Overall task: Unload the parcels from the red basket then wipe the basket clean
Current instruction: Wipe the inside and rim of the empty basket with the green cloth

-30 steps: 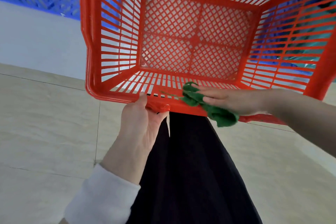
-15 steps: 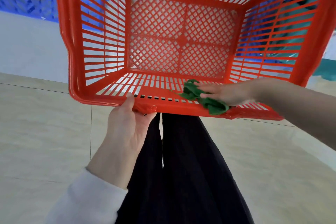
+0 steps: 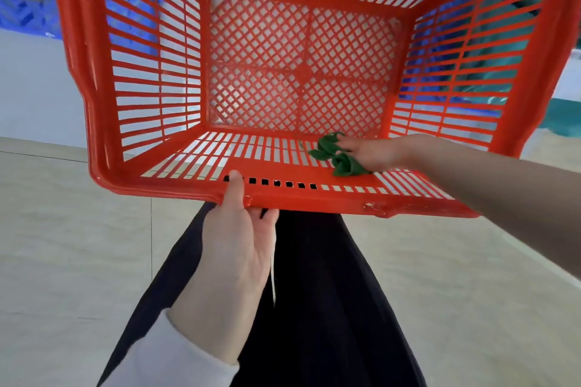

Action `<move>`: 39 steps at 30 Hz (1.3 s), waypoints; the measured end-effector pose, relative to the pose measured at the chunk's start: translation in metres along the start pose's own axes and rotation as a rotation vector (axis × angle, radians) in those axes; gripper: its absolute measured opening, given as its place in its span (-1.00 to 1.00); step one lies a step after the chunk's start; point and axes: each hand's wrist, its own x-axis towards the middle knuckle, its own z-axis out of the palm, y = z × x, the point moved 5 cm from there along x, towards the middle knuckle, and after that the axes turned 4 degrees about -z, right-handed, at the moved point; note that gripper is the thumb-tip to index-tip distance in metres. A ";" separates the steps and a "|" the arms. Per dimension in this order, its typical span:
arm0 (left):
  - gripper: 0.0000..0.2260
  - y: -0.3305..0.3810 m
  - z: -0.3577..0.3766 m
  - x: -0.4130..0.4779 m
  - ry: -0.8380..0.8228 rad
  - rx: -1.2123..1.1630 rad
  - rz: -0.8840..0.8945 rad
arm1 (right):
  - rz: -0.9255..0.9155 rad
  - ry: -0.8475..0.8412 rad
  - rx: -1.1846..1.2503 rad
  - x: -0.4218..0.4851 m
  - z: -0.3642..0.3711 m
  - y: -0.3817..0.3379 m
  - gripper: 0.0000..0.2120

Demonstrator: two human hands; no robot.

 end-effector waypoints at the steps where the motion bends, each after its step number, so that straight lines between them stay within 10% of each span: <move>1: -0.75 -0.010 0.006 -0.003 -0.013 0.033 -0.062 | -0.008 -0.045 0.045 -0.018 0.003 -0.002 -0.53; 19: -0.74 -0.058 0.026 -0.001 -0.005 0.150 -0.277 | 0.313 0.216 -0.255 0.004 -0.021 0.018 -0.67; 25: -0.38 -0.043 0.026 -0.062 -0.326 0.738 -0.403 | 0.317 0.595 -0.133 -0.039 -0.066 0.043 -0.57; 29: -0.62 -0.002 0.085 -0.064 -0.645 1.189 0.021 | 0.379 0.730 -0.257 -0.041 -0.076 0.041 -0.52; 34: -0.49 0.018 0.171 0.065 -0.471 2.149 0.869 | 0.502 0.510 -0.682 0.019 -0.049 0.038 -0.60; 39: -0.06 0.044 0.175 0.182 -0.178 2.765 1.065 | 0.554 0.421 -0.687 0.047 -0.036 0.034 -0.60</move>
